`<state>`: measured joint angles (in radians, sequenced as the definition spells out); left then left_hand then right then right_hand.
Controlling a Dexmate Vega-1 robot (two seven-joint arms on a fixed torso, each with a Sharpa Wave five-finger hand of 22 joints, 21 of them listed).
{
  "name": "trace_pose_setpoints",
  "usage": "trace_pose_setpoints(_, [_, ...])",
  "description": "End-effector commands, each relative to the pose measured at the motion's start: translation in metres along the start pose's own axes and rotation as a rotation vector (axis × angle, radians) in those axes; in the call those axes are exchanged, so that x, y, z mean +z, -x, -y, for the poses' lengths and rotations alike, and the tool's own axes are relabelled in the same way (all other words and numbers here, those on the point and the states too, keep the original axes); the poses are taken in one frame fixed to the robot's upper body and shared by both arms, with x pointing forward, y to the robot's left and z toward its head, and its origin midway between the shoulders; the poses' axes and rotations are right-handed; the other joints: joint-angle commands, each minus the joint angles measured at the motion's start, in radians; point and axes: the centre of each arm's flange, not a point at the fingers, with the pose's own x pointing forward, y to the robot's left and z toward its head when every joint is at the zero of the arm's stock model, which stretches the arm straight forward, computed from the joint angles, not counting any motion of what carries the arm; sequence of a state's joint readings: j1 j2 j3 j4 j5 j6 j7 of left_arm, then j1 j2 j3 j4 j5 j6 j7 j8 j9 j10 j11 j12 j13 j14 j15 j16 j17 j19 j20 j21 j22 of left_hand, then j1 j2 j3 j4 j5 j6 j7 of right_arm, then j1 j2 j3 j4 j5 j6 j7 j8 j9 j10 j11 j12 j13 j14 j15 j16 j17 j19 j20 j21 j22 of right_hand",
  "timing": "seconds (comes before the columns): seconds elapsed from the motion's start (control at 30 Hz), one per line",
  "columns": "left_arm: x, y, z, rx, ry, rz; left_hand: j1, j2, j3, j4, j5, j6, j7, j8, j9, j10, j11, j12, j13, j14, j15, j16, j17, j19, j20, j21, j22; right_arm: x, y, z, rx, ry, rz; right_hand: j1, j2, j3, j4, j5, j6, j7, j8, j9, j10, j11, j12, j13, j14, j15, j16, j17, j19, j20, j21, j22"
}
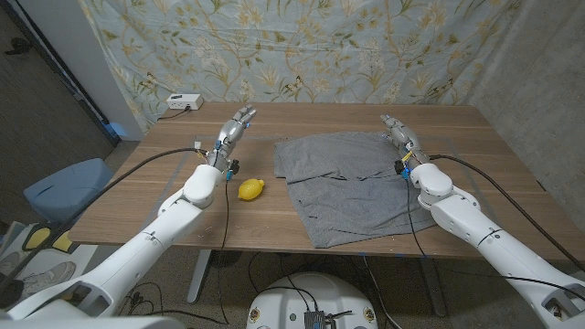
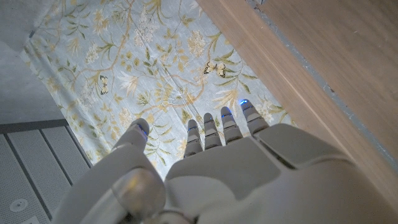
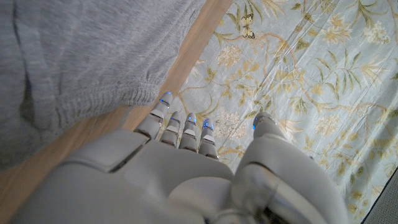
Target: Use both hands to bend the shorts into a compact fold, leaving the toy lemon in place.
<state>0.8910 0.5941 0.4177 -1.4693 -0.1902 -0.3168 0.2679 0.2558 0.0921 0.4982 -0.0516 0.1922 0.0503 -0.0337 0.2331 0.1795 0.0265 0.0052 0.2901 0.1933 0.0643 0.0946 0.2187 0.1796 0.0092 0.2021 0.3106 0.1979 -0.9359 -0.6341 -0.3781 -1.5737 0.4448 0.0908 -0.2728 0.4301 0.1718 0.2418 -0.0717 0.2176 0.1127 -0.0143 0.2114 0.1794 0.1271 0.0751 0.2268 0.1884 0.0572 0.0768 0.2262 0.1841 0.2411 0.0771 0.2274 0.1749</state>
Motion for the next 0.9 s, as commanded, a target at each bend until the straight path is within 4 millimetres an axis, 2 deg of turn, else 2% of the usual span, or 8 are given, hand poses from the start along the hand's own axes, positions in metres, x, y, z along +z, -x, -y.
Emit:
trace_pose_setpoints(0.03, [0.026,0.012,0.017,-0.087,-0.186,0.066,0.009,-0.001,0.003,-0.008,-0.003,0.012,-0.001,0.001,0.002,0.013,-0.001,-0.001,0.002,0.007,0.000,0.003,0.002,0.004,0.002,0.006,0.006,0.002,0.022,0.007,-0.046,0.152,-0.066,0.014,0.004,0.010,0.003,-0.006,0.007,-0.002,0.003,0.004,0.005,-0.003,0.003,0.004,0.000,0.002,0.000,0.004,-0.002,0.005,-0.005,0.001])
trace_pose_setpoints(0.4, [0.042,0.021,0.035,-0.183,-0.348,0.120,0.014,-0.002,0.004,-0.014,-0.005,0.013,-0.002,-0.003,0.002,0.007,-0.007,-0.006,0.002,0.001,-0.002,-0.003,0.002,0.003,0.004,0.005,0.006,0.005,0.050,0.012,-0.084,0.237,-0.101,0.018,0.005,0.018,0.002,-0.011,0.011,-0.004,0.001,0.004,0.008,-0.003,0.001,0.005,0.000,-0.001,-0.003,0.006,-0.004,0.004,-0.008,0.001])
trace_pose_setpoints(0.9, [0.055,0.029,0.049,-0.255,-0.456,0.179,0.023,-0.007,0.004,-0.026,-0.007,0.023,-0.004,-0.007,0.003,0.013,-0.015,-0.010,0.002,0.002,-0.011,-0.008,0.002,0.000,0.006,0.002,0.007,0.009,0.079,0.016,-0.119,0.339,-0.153,0.032,0.002,0.032,-0.007,-0.017,0.019,-0.006,-0.001,0.005,0.017,-0.008,-0.001,0.005,0.008,-0.004,-0.006,0.005,-0.002,0.005,-0.011,0.002])
